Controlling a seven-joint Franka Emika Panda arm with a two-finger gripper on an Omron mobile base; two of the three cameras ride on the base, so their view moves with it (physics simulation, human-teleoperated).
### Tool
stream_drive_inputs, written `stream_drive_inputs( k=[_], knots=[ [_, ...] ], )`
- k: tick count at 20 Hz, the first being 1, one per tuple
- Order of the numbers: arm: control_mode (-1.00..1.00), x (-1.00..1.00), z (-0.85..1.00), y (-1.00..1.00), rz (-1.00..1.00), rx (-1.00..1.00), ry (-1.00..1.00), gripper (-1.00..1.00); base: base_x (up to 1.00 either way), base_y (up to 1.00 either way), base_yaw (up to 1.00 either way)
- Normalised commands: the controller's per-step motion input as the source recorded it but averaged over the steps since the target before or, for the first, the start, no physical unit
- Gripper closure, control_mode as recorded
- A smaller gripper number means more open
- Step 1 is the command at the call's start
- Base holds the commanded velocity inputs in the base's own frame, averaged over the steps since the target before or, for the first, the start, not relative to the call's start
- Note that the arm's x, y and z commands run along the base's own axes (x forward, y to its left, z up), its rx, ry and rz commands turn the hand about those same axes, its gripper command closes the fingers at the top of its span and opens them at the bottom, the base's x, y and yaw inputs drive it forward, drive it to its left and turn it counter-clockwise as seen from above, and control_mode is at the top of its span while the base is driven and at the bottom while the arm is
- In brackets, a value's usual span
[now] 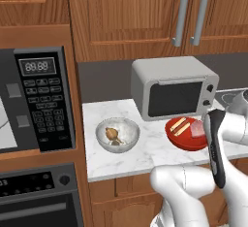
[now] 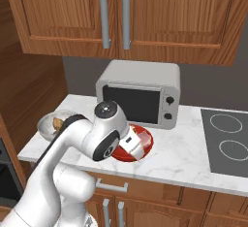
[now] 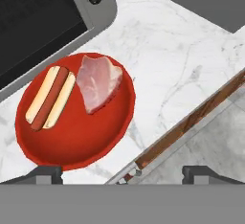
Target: Place the bowl containing the steak and hot dog in the microwave. Close the microwave door and press the start button to microwave the meal.
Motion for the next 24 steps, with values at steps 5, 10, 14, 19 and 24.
stream_drive_inputs(
  k=[5,10,14,19,24],
  knots=[
    [-1.0,0.0,-0.27,-0.47,-0.02,0.07,0.0,-1.0,0.0,0.0,0.0],
    [-1.0,0.0,-0.28,-0.04,0.0,0.07,0.0,-1.0,0.0,0.0,0.0],
    [-1.0,0.0,-0.28,0.0,0.0,0.11,-0.02,-1.0,0.0,0.0,0.0],
    [-1.0,0.14,-0.33,0.01,0.0,0.12,0.0,-1.0,0.0,0.0,0.0],
    [-1.0,0.29,-0.3,0.07,0.0,0.08,0.0,-1.0,0.0,0.0,0.0]
  ],
)
